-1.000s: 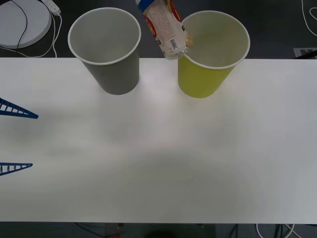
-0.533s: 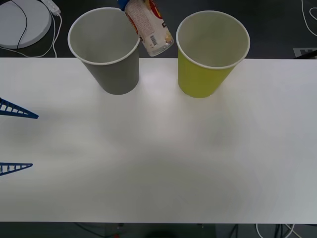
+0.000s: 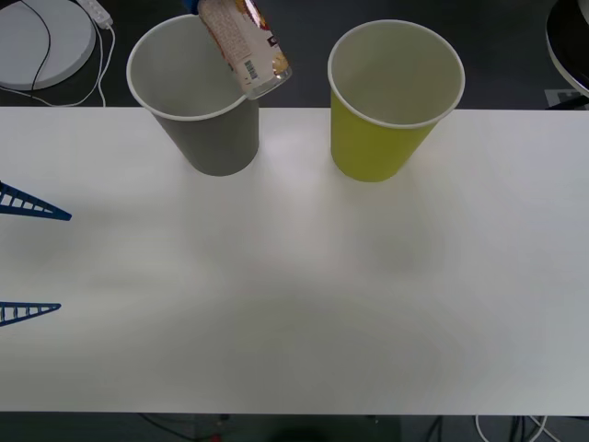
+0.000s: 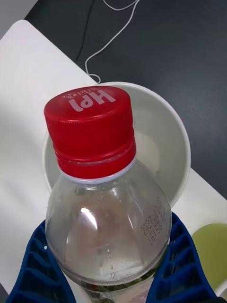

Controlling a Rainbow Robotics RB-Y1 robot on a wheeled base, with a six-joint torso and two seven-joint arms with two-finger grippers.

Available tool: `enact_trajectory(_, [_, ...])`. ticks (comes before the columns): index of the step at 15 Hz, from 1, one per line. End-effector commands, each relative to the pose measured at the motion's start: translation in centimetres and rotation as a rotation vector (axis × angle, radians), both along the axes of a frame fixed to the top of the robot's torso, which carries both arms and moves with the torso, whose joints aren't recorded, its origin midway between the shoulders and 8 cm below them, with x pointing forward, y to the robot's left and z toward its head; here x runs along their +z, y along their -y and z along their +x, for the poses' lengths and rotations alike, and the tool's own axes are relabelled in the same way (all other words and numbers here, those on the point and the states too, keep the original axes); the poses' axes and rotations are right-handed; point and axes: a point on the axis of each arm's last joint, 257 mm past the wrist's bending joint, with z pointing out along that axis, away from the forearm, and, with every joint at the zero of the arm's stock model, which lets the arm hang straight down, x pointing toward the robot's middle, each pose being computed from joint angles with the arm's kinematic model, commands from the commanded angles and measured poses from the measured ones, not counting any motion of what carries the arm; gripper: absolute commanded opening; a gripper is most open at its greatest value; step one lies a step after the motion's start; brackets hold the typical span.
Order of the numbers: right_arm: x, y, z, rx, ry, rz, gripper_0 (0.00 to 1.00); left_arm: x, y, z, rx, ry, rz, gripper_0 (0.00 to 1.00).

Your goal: Put the can into the green bin and the plastic bottle into the gray bin

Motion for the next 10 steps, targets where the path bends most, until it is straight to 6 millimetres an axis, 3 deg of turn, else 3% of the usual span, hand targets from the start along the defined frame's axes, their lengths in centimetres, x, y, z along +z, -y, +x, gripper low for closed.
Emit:
enact_trajectory(1, [0.2, -1.1, 0.3, -0.01, 0.017, 0.008, 0.0, 0.0, 0.0, 0.0, 0.0, 0.0, 0.0, 1.0])
enact_trajectory(10, [0.7, -3.0, 0.8, -0.035, 0.065, 0.008, 0.0, 0.0, 0.0, 0.0, 0.0, 0.0, 0.0, 1.0])
